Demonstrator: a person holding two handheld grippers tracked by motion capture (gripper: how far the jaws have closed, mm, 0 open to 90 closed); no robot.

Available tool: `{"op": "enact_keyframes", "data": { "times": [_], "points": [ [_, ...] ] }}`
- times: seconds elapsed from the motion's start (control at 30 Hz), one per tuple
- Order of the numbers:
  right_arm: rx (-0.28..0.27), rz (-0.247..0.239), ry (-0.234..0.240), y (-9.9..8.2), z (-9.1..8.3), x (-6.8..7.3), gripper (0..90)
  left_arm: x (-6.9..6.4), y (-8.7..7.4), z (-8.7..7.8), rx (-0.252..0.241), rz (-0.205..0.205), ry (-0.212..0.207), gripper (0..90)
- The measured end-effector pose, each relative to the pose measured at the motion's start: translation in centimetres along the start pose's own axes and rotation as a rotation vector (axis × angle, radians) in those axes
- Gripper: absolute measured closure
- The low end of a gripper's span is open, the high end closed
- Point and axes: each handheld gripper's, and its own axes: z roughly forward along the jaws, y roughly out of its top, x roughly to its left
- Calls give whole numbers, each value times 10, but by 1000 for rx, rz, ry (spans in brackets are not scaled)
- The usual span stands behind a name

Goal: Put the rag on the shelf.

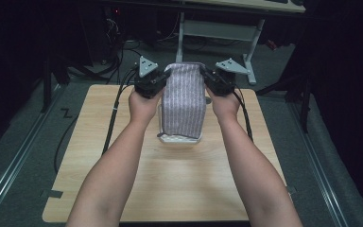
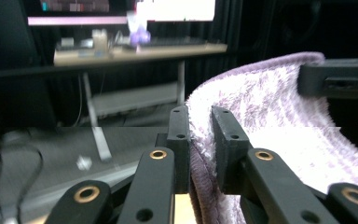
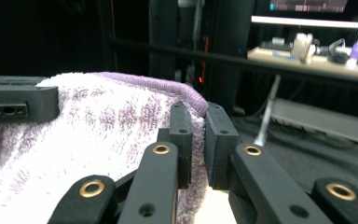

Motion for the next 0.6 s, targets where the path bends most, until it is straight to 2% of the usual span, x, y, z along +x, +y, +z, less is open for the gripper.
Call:
{"op": "enact_keyframes", "data": {
  "times": [0.03,0.07,0.1,0.17,0.2,0.23,0.27,0.4,0.43,0.53,0.6],
  "points": [
    [30,1,-1,-5,7,0,833,4,-4,4,30,-29,-10,782],
    [30,1,-1,-5,7,0,833,9,-9,9,67,-64,-19,782],
    [74,1,2,-12,14,-1,830,11,-12,12,92,-75,-19,778],
    [85,1,3,-14,17,-1,830,12,-18,17,121,-76,-8,776],
    [118,1,8,-19,22,-1,829,12,-21,18,129,-74,0,775],
    [118,1,8,-19,22,-1,829,13,-23,20,136,-79,-2,775],
    [126,-7,8,-22,24,-2,830,13,-25,21,140,-82,-6,773],
    [156,18,14,-28,29,-6,818,16,-28,22,153,-98,-12,752],
    [167,22,14,-29,30,-6,795,16,-27,22,152,-108,-11,728],
    [168,38,-7,-30,32,-6,649,19,-25,20,134,-131,-4,652],
    [166,50,-5,-29,31,-6,609,21,-22,18,116,-144,4,597]
  ]
}}
